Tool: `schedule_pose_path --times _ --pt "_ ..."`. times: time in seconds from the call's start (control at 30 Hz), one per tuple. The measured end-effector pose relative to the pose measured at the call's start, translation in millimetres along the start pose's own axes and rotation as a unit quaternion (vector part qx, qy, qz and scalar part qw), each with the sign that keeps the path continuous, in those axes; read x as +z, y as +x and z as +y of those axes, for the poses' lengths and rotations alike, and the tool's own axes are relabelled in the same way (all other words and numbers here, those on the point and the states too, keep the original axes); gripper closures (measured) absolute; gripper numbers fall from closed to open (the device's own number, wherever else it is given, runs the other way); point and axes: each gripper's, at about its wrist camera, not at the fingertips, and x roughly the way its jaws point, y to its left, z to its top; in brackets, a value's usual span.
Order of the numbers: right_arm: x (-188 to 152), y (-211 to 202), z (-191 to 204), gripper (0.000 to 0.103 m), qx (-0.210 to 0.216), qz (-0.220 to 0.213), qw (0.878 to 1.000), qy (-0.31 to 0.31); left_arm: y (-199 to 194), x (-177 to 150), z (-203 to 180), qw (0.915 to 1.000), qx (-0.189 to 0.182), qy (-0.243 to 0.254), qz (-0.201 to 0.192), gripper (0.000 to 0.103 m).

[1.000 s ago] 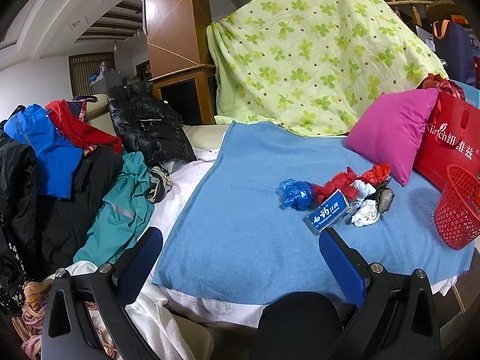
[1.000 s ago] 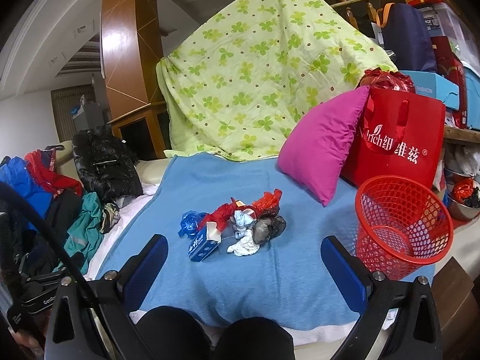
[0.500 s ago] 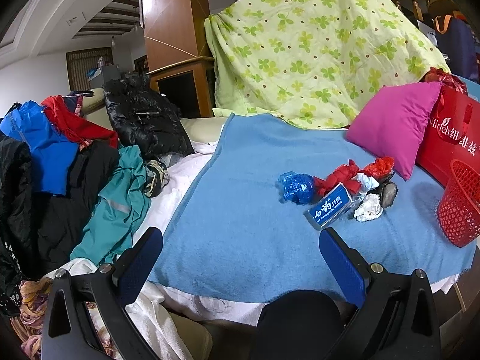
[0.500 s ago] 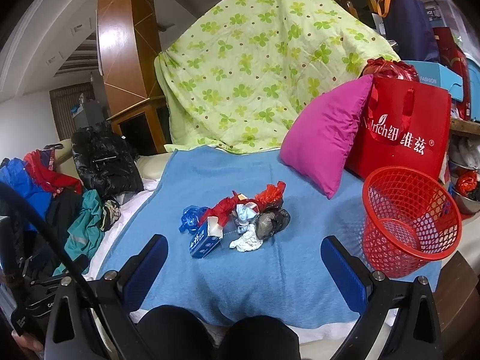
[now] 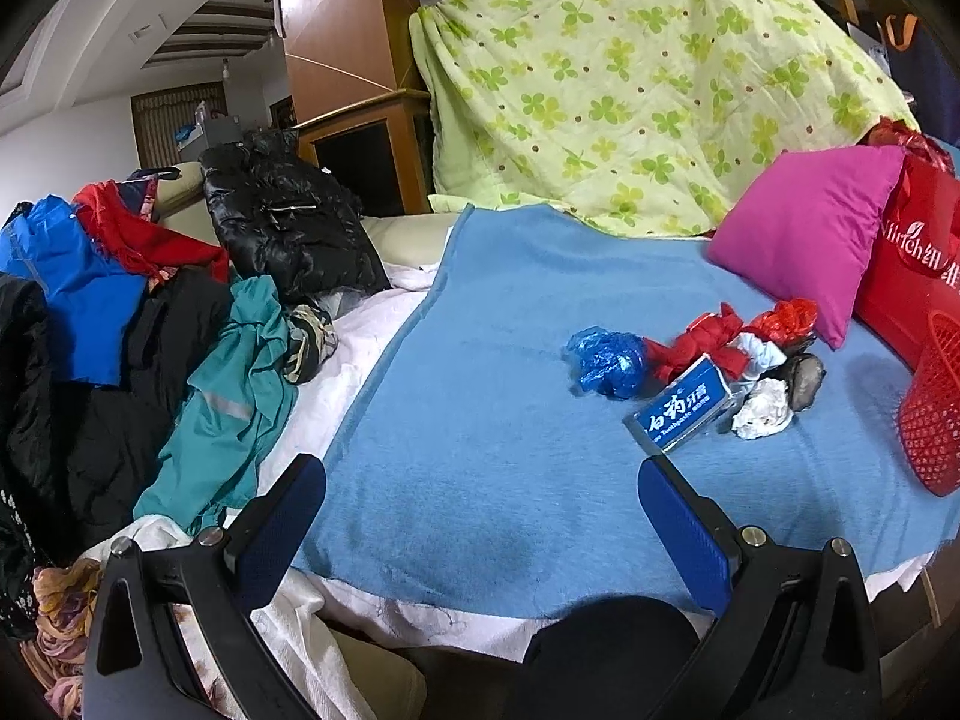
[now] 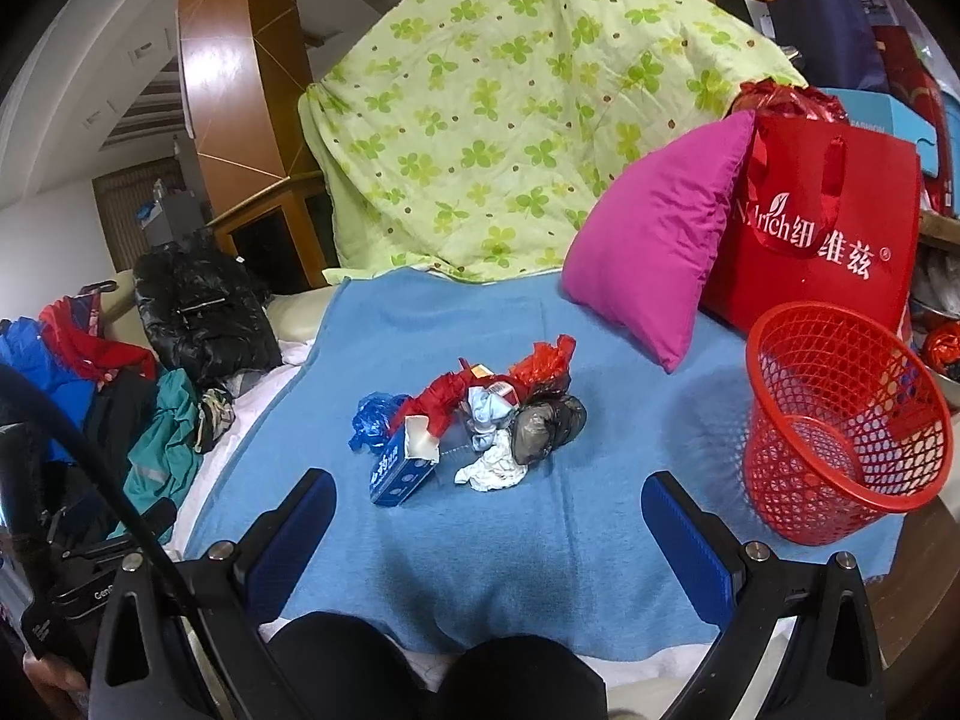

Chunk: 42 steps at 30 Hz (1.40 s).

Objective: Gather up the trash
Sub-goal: 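Move both tools toward the trash pile on the blue blanket, then grasp the black plastic bag with the right tool while the left tool grasps the blue toothpaste box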

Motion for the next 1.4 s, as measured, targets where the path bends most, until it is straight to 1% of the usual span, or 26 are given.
schedule_pose_path --times 0.1,0.17,0.23,0.3,0.43,0.5,0.53,0.57,0.6,0.63,0.67,0.73,0.8,0.83,0.87,0.93,0.97,1.0,1.07,1.13,1.17,1.23,1.27,1.33,1.37,1.4 --pt "4.7 15.6 -5.4 0.0 0.008 0.007 1.0 0.007 14.5 2.9 -4.0 0.9999 -0.003 0.004 0.011 0.0" --pt "8.7 28.1 -12.5 0.0 0.018 0.012 1.0 0.019 28.2 5.1 -9.2 0.9996 -0.017 0.01 0.021 0.0" --pt "13.5 40.6 -21.0 0.0 0.026 0.018 0.999 0.037 44.7 8.4 -14.2 0.9987 -0.042 0.011 0.026 0.0" --pt "18.5 58.6 -32.3 0.0 0.032 0.026 0.997 0.063 58.5 9.5 -19.8 0.9974 -0.058 0.02 0.036 0.0" --pt "25.4 103.3 -56.9 0.0 0.061 0.059 0.987 0.139 91.3 12.6 -33.4 0.9922 -0.103 0.041 0.057 0.0" --pt "27.1 127.9 -63.8 0.001 0.072 0.077 0.981 0.165 106.4 14.0 -41.3 0.9872 -0.135 0.052 0.068 0.0" --pt "28.0 141.9 -66.1 0.002 0.074 0.086 0.978 0.175 113.7 15.0 -46.7 0.9838 -0.154 0.059 0.071 0.0" --pt "28.6 154.9 -67.3 0.007 0.075 0.096 0.976 0.18 118.3 15.7 -51.5 0.9815 -0.164 0.067 0.072 0.0" --pt "28.9 165.3 -66.8 0.01 0.078 0.105 0.974 0.187 123.1 16.6 -56.3 0.9797 -0.17 0.076 0.074 0.0" --pt "28.6 179.1 -67.6 0.016 0.079 0.119 0.971 0.193 128.6 17.9 -62.1 0.9772 -0.179 0.088 0.073 0.0" --pt "27.1 192.3 -69.1 0.019 0.08 0.13 0.967 0.202 134.6 18.8 -64.8 0.975 -0.183 0.102 0.075 0.0" --pt "23.4 211.7 -71.8 0.021 0.079 0.146 0.962 0.218 148.4 21.4 -72.7 0.9698 -0.195 0.123 0.08 0.0" --pt "18.9 230.8 -75.9 0.026 0.069 0.164 0.956 0.233 163.5 24.1 -82.2 0.9625 -0.216 0.137 0.09 0.0" --pt "16.8 237.9 -78.7 0.03 0.069 0.172 0.952 0.244 170.9 25.3 -87.8 0.958 -0.229 0.145 0.095 0.0" --pt "13.1 246.3 -82.6 0.031 0.073 0.179 0.946 0.26 177.9 25.5 -93.2 0.9551 -0.234 0.154 0.097 0.0" --pt "9.6 254.8 -87.4 0.031 0.073 0.188 0.94 0.275 184.2 24.3 -103.1 0.9474 -0.252 0.171 0.099 0.0" --pt "6.4 259.8 -89.8 0.034 0.072 0.195 0.937 0.282 188.7 22.8 -109.1 0.9411 -0.264 0.186 0.1 0.0" --pt "4.9 262.4 -91.1 0.036 0.077 0.2 0.933 0.288 190.7 22.1 -112.3 0.9383 -0.27 0.193 0.099 0.0" --pt "-0.4 267.9 -93.5 0.05 0.089 0.209 0.928 0.295 195.6 19.3 -118.7 0.9288 -0.29 0.208 0.1 0.0" --pt "-2.7 268.7 -95.1 0.058 0.086 0.212 0.928 0.293 199.4 16.8 -123.0 0.9226 -0.301 0.217 0.106 0.0" --pt "-4.5 267.4 -96.5 0.062 0.084 0.211 0.929 0.292 201.8 15.8 -123.9 0.9211 -0.304 0.216 0.111 0.0" --pt "-4.5 261.7 -99.0 0.064 0.083 0.207 0.93 0.292 203.3 15.1 -124.1 0.9182 -0.315 0.208 0.121 0.0" --pt "-4.8 257.1 -99.5 0.064 0.08 0.203 0.932 0.288 203.0 15.0 -122.9 0.9167 -0.324 0.197 0.125 0.002" --pt "-4.5 246.9 -98.7 0.064 0.08 0.199 0.936 0.279 201.4 14.5 -120.9 0.9132 -0.34 0.184 0.129 0.011" --pt "-4.8 240.8 -98.4 0.064 0.08 0.197 0.938 0.274 199.3 13.4 -119.6 0.9103 -0.349 0.177 0.134 0.021" --pt "-4.8 235.1 -98.7 0.064 0.082 0.196 0.938 0.273 197.9 12.1 -119.1 0.9093 -0.352 0.174 0.138 0.027"
